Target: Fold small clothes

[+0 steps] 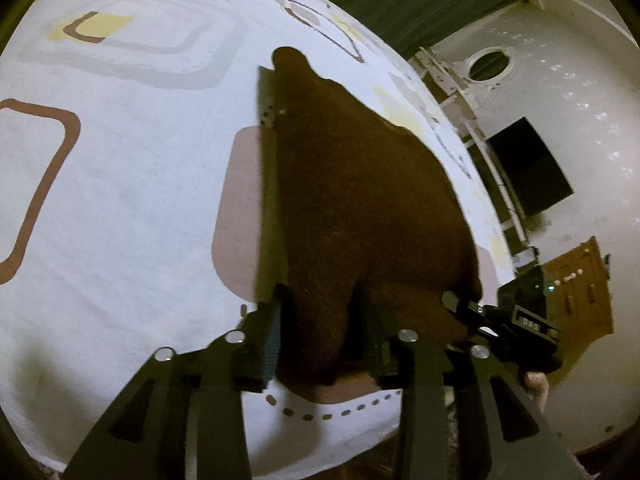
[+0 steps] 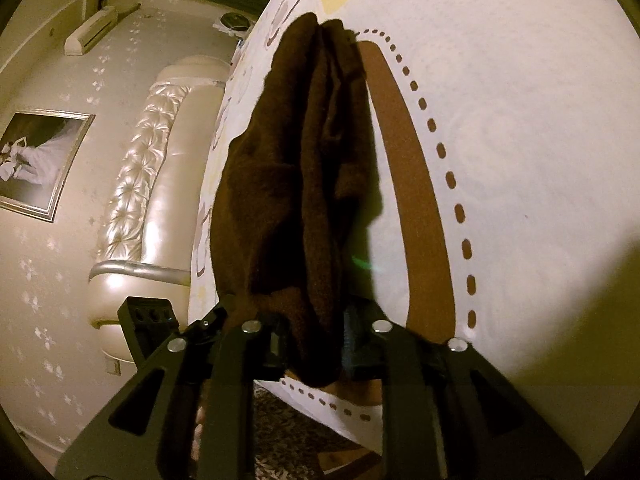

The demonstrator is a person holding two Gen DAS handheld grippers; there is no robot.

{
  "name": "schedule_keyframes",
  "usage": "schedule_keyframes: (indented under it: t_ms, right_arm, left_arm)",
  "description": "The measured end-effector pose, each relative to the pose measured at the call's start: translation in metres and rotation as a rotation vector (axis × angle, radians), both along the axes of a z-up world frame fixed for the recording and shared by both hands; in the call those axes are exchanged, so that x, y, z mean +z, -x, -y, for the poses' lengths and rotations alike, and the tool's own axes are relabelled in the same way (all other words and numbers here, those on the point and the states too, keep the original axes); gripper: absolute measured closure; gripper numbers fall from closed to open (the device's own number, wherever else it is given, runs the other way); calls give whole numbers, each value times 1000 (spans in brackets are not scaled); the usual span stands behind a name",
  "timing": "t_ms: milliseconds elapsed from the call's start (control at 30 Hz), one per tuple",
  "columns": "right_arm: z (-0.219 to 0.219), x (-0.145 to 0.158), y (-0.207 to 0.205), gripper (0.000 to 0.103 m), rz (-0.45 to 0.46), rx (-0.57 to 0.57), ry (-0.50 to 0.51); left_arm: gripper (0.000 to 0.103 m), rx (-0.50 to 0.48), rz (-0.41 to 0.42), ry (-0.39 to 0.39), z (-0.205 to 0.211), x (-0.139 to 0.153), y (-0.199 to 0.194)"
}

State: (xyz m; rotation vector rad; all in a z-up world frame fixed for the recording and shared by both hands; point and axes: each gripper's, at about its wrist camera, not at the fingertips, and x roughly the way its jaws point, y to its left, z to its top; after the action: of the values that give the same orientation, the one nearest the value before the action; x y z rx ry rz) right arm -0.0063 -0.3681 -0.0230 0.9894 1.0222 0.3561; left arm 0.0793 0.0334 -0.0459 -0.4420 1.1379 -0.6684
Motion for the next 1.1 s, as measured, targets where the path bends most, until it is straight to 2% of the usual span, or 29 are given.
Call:
schedule_keyframes:
  t_ms: [67,133,233,400,500,667,767,900,1000,1100]
  right_arm:
    - [6,9,4,70,12,-16,16]
    - [13,16,5,54,31,-31,33]
    - [20,21,-4,44,45,-42,44]
    - [24,21,-38,43,42,-45,54]
    - [28,22,-44,37,24,-28,31]
    - [27,26,-15,37,15,37,68]
    - [28,30,7,38,24,53,138]
    - [38,44,17,38,13,17,159]
    - [56,60,0,38,69,-60,76]
    - [62,67,-37,38,102,-75,85]
  left_arm:
    - [52,8,-4,35,-6,4,-3]
    - [42,23,9,82,-14,9,-7]
    - [37,35,-5,156,-21,8,-15]
    - [37,54,-49,149,-12,-5,-34]
    - [36,42,-59,155,-5,-4,-35]
    - [33,-16,-25,104,2,-1,-26]
    - [32,-28,2,62,6,-1,-14]
    - [32,-41,26,7,10,4,-9]
    - [32,-18,26,15,4,9,-8]
    - [32,-16,58,-2,7,15,-3]
